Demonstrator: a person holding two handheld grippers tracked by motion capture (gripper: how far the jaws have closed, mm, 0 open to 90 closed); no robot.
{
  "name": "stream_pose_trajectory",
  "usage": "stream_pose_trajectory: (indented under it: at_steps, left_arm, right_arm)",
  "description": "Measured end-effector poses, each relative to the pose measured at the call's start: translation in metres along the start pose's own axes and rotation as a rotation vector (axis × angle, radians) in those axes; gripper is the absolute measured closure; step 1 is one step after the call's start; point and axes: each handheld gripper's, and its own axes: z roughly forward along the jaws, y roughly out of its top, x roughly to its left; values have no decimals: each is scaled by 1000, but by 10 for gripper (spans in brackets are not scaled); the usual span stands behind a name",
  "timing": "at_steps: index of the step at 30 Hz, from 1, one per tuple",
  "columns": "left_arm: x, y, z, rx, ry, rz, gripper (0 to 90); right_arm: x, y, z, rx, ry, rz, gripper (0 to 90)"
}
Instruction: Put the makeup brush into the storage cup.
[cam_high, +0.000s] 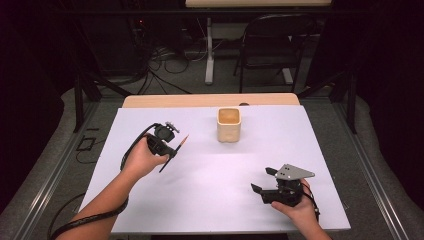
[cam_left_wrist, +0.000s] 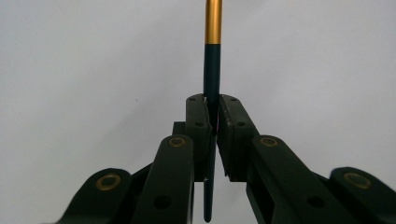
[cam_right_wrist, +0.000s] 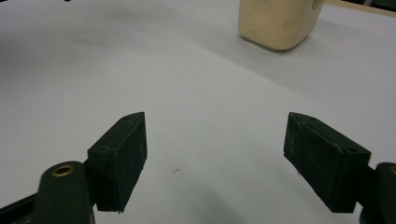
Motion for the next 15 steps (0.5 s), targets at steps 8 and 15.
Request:
stream_pose_trajectory:
  at_steps: [8, 15]
  left_arm:
    - [2, -5, -14, -72, -33, -12, 831]
    - [-2, -13, -20, -144, -91, -26, 831]
  right_arm:
    - [0, 0, 0, 1, 1, -3, 212]
    - [0, 0, 0, 2, 2, -4, 212]
